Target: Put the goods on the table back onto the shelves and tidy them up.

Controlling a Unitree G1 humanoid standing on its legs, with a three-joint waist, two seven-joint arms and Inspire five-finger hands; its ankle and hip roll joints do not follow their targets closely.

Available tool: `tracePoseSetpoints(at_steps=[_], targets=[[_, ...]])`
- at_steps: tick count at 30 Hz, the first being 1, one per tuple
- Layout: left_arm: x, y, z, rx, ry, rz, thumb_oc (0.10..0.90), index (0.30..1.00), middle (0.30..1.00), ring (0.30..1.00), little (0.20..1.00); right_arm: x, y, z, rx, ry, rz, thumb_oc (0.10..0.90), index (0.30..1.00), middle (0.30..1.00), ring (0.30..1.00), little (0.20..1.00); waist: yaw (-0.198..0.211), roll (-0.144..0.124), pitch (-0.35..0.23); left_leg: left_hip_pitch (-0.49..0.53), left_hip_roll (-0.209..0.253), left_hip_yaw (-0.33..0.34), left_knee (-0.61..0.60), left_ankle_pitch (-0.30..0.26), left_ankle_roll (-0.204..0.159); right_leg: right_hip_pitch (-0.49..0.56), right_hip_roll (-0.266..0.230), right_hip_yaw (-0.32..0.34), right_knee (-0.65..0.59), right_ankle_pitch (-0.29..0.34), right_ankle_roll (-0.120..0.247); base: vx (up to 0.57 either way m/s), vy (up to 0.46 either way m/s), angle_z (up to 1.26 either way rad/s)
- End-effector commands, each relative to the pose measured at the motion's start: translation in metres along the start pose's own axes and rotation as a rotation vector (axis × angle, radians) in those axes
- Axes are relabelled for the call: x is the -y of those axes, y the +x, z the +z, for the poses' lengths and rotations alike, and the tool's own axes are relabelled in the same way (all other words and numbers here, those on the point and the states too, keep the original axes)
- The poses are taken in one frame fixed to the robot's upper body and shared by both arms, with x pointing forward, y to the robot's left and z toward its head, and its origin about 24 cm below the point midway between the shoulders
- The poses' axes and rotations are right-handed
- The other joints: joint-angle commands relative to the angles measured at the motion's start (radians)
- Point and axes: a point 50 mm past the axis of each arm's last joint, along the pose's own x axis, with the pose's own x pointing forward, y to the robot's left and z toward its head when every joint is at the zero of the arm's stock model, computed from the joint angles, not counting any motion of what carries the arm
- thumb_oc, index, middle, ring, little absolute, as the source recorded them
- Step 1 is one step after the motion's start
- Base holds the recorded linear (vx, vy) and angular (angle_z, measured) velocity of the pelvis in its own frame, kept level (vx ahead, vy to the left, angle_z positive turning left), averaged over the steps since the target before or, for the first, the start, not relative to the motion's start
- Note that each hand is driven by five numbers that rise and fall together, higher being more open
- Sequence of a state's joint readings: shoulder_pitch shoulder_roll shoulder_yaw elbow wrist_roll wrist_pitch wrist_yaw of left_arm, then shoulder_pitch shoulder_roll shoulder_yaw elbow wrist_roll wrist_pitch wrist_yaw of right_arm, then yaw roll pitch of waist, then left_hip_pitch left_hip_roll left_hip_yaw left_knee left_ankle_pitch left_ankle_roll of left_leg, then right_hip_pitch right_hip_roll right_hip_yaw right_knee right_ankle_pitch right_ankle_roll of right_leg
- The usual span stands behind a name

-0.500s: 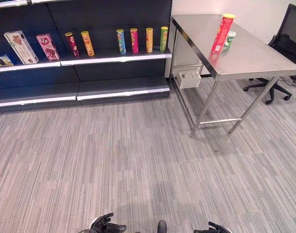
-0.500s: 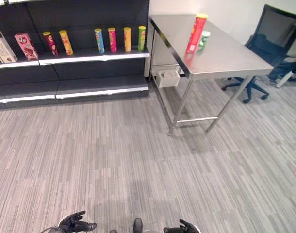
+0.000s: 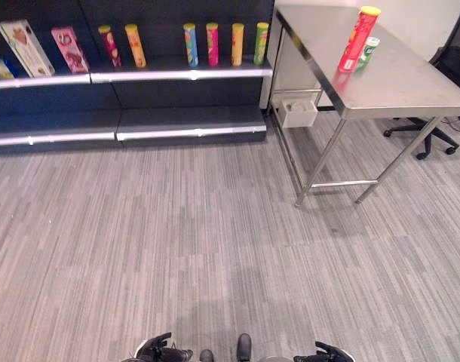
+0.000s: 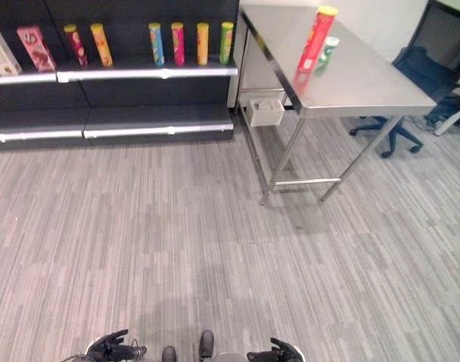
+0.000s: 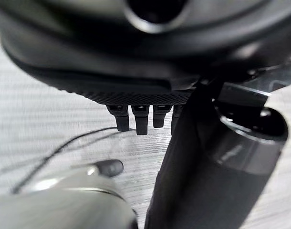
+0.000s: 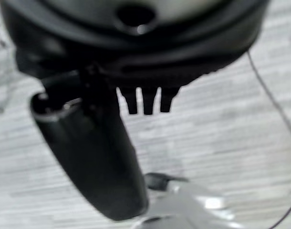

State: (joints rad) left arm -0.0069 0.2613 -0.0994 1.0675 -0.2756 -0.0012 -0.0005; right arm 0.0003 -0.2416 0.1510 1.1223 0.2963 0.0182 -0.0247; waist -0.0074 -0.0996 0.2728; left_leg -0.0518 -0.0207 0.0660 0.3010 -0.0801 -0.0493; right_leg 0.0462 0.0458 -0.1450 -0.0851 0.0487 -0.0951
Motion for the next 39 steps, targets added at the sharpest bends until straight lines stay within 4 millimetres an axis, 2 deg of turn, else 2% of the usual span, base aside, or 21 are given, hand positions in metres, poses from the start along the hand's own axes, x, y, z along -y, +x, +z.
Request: tracePoseSetpoints(at_steps=[1, 3, 5, 7, 11, 13, 14, 15, 17, 18, 19, 21, 23, 25, 27, 28, 33, 34, 36, 38, 39], targets=[[0.014, 0.002, 0.022, 0.101, -0.011, -0.032, 0.800, 0.900, 0.900, 0.900, 0.900, 0.028, -0.002, 0.030, 0.133, -0.005, -0.068, 0.800, 0.900, 0.900, 0.900, 0.900, 0.004, 0.030, 0.016, -0.083, 0.066, -0.077, 0.135, 0.089, -0.020, 0.087, -0.072, 0.027, 0.090, -0.139, 0.129, 0.02, -0.135, 0.06], [0.016, 0.002, 0.022, 0.101, -0.022, -0.031, 0.800, 0.900, 0.900, 0.900, 0.900, 0.029, -0.002, 0.034, 0.146, 0.017, -0.075, 0.800, 0.900, 0.900, 0.900, 0.900, 0.006, 0.029, 0.029, -0.163, 0.047, -0.084, 0.177, 0.107, -0.008, 0.096, -0.068, 0.022, 0.087, -0.153, 0.124, 0.13, -0.061, 0.14], [0.016, 0.002, 0.015, 0.079, -0.020, -0.032, 0.800, 0.900, 0.900, 0.900, 0.900, 0.029, -0.002, 0.038, 0.161, 0.026, -0.073, 0.800, 0.900, 0.900, 0.900, 0.900, 0.021, 0.028, 0.019, -0.214, 0.033, -0.064, 0.061, 0.091, 0.000, 0.128, -0.069, 0.032, 0.055, -0.165, 0.139, 0.30, 0.033, 0.14], [0.017, 0.001, 0.012, 0.072, -0.015, -0.034, 0.800, 0.900, 0.900, 0.900, 0.900, 0.027, -0.003, 0.044, 0.186, 0.022, -0.069, 0.800, 0.900, 0.900, 0.900, 0.900, 0.039, 0.047, 0.008, -0.230, 0.050, -0.056, -0.124, 0.184, -0.015, 0.156, -0.056, 0.047, 0.031, -0.183, 0.148, 0.36, 0.108, -0.07], [0.011, 0.000, 0.003, 0.041, -0.009, -0.017, 0.800, 0.900, 0.900, 0.900, 0.900, 0.026, -0.002, 0.049, 0.193, -0.004, -0.064, 0.800, 0.900, 0.900, 0.900, 0.900, 0.074, 0.062, -0.021, -0.263, 0.071, -0.033, -0.382, 0.237, -0.038, 0.238, -0.052, 0.093, -0.002, -0.229, 0.168, 0.43, 0.152, -0.29], [0.010, -0.001, -0.005, 0.015, -0.021, -0.008, 0.800, 0.900, 0.900, 0.900, 0.900, 0.022, -0.002, 0.044, 0.185, -0.005, -0.055, 0.800, 0.900, 0.900, 0.900, 0.900, 0.076, 0.072, -0.051, -0.236, 0.068, -0.016, -0.382, 0.304, -0.038, 0.260, -0.068, 0.107, -0.001, -0.237, 0.181, 0.48, 0.272, -0.74], [0.008, -0.001, -0.008, 0.006, -0.015, 0.000, 0.800, 0.900, 0.900, 0.900, 0.900, 0.022, -0.002, 0.042, 0.179, 0.001, -0.057, 0.800, 0.900, 0.900, 0.900, 0.900, 0.076, 0.066, -0.066, -0.219, 0.062, -0.004, -0.381, 0.304, -0.028, 0.250, -0.092, 0.109, 0.029, -0.245, 0.193, 0.58, 0.359, -0.88], [0.004, -0.002, -0.012, -0.017, 0.007, 0.006, 0.800, 0.900, 0.900, 0.900, 0.900, 0.022, -0.001, 0.038, 0.157, 0.002, -0.055, 0.800, 0.900, 0.900, 0.900, 0.900, 0.078, 0.059, -0.084, -0.182, 0.044, 0.021, -0.374, 0.279, -0.005, 0.217, -0.134, 0.110, 0.156, -0.229, 0.232, 0.52, 0.333, -0.77], [-0.001, -0.001, -0.010, -0.016, 0.030, 0.012, 0.800, 0.900, 0.900, 0.900, 0.900, 0.021, -0.001, 0.040, 0.159, -0.013, -0.048, 0.800, 0.900, 0.900, 0.900, 0.900, 0.067, 0.058, -0.073, -0.123, 0.022, 0.034, -0.373, 0.240, 0.029, 0.136, -0.167, 0.117, 0.377, -0.140, 0.259, 0.35, 0.286, -0.50], [-0.003, -0.001, -0.006, -0.003, 0.027, 0.017, 0.800, 0.900, 0.900, 0.900, 0.900, 0.021, -0.001, 0.043, 0.168, -0.008, -0.050, 0.800, 0.900, 0.900, 0.900, 0.900, 0.060, 0.065, -0.064, -0.095, 0.018, 0.038, -0.374, 0.224, 0.043, 0.080, -0.173, 0.113, 0.485, -0.073, 0.261, 0.24, 0.305, -0.33], [-0.005, 0.000, 0.000, 0.013, 0.040, 0.025, 0.800, 0.900, 0.900, 0.900, 0.900, 0.022, 0.000, 0.047, 0.176, 0.004, -0.060, 0.800, 0.900, 0.900, 0.900, 0.900, 0.038, 0.081, -0.038, -0.030, 0.014, 0.044, -0.386, 0.193, 0.069, -0.015, -0.192, 0.084, 0.667, 0.040, 0.257, 0.22, 0.296, -0.27], [-0.009, 0.001, 0.004, 0.020, 0.057, 0.035, 0.800, 0.900, 0.900, 0.900, 0.900, 0.020, 0.000, 0.047, 0.179, 0.013, -0.060, 0.800, 0.900, 0.900, 0.900, 0.900, 0.019, 0.104, -0.019, 0.015, 0.024, 0.058, -0.388, 0.159, 0.081, -0.086, -0.225, 0.029, 0.764, 0.054, 0.257, 0.24, 0.240, 0.12], [-0.008, 0.002, 0.012, 0.045, 0.055, 0.036, 0.800, 0.900, 0.900, 0.900, 0.900, 0.019, 0.000, 0.047, 0.180, 0.019, -0.060, 0.800, 0.900, 0.900, 0.900, 0.900, 0.002, 0.109, -0.007, 0.053, 0.024, 0.062, -0.388, 0.131, 0.078, -0.131, -0.254, -0.037, 0.701, -0.005, 0.243, 0.28, 0.094, 0.36], [-0.007, 0.002, 0.019, 0.071, 0.053, 0.035, 0.800, 0.900, 0.900, 0.900, 0.900, 0.020, -0.001, 0.048, 0.185, 0.021, -0.064, 0.800, 0.900, 0.900, 0.900, 0.900, -0.003, 0.111, -0.002, 0.083, 0.031, 0.074, -0.388, 0.097, 0.067, -0.149, -0.267, -0.119, 0.545, -0.058, 0.236, 0.30, -0.029, 0.17], [-0.005, 0.003, 0.024, 0.087, 0.050, 0.033, 0.800, 0.900, 0.900, 0.900, 0.900, 0.022, -0.001, 0.053, 0.198, 0.019, -0.071, 0.800, 0.900, 0.900, 0.900, 0.900, -0.010, 0.099, 0.007, 0.115, 0.024, 0.078, -0.388, 0.071, 0.054, -0.166, -0.250, -0.163, 0.335, -0.042, 0.246, 0.36, -0.122, 0.14], [-0.003, 0.003, 0.027, 0.102, 0.066, 0.026, 0.800, 0.900, 0.900, 0.900, 0.900, 0.024, -0.001, 0.054, 0.199, 0.024, -0.077, 0.800, 0.900, 0.900, 0.900, 0.900, -0.024, 0.085, 0.012, 0.153, 0.006, 0.070, -0.388, 0.039, 0.046, -0.181, -0.218, -0.146, 0.152, 0.012, 0.274, 0.32, -0.119, 0.01], [0.002, 0.004, 0.030, 0.113, 0.086, 0.014, 0.800, 0.900, 0.900, 0.900, 0.900, 0.027, -0.001, 0.051, 0.187, 0.030, -0.086, 0.800, 0.900, 0.900, 0.900, 0.900, -0.050, 0.070, 0.018, 0.216, 0.000, 0.049, -0.388, -0.011, 0.030, -0.232, -0.201, -0.116, 0.000, 0.099, 0.316, 0.37, -0.128, 0.29], [0.004, 0.004, 0.025, 0.103, 0.099, 0.003, 0.800, 0.900, 0.900, 0.900, 0.900, 0.031, -0.001, 0.041, 0.162, 0.023, -0.095, 0.800, 0.900, 0.900, 0.900, 0.900, -0.055, 0.060, -0.001, 0.264, 0.003, 0.033, -0.388, -0.046, 0.022, -0.197, -0.205, -0.129, 0.000, 0.126, 0.302, 0.52, -0.270, 0.55], [0.007, 0.003, 0.022, 0.097, 0.091, -0.006, 0.800, 0.900, 0.900, 0.900, 0.900, 0.036, -0.002, 0.038, 0.150, 0.019, -0.104, 0.800, 0.900, 0.900, 0.900, 0.900, -0.063, 0.071, -0.013, 0.278, 0.033, 0.028, -0.372, -0.055, 0.006, -0.175, -0.192, -0.129, 0.006, 0.119, 0.290, 0.43, -0.296, 0.22], [0.011, 0.003, 0.023, 0.109, 0.094, -0.024, 0.800, 0.900, 0.900, 0.900, 0.900, 0.042, -0.003, 0.037, 0.152, 0.011, -0.114, 0.800, 0.900, 0.900, 0.900, 0.900, -0.066, 0.078, -0.018, 0.243, 0.064, 0.026, -0.225, -0.065, -0.024, -0.122, -0.168, -0.137, 0.009, 0.079, 0.259, 0.28, -0.260, 0.04], [0.011, 0.003, 0.023, 0.109, 0.094, -0.024, 0.800, 0.900, 0.900, 0.900, 0.900, 0.042, -0.003, 0.037, 0.152, 0.011, -0.114, 0.800, 0.900, 0.900, 0.900, 0.900, -0.066, 0.078, -0.017, 0.241, 0.065, 0.025, -0.220, -0.068, -0.025, -0.122, -0.167, -0.137, 0.009, 0.078, 0.258, 0.06, -0.074, -0.12]])
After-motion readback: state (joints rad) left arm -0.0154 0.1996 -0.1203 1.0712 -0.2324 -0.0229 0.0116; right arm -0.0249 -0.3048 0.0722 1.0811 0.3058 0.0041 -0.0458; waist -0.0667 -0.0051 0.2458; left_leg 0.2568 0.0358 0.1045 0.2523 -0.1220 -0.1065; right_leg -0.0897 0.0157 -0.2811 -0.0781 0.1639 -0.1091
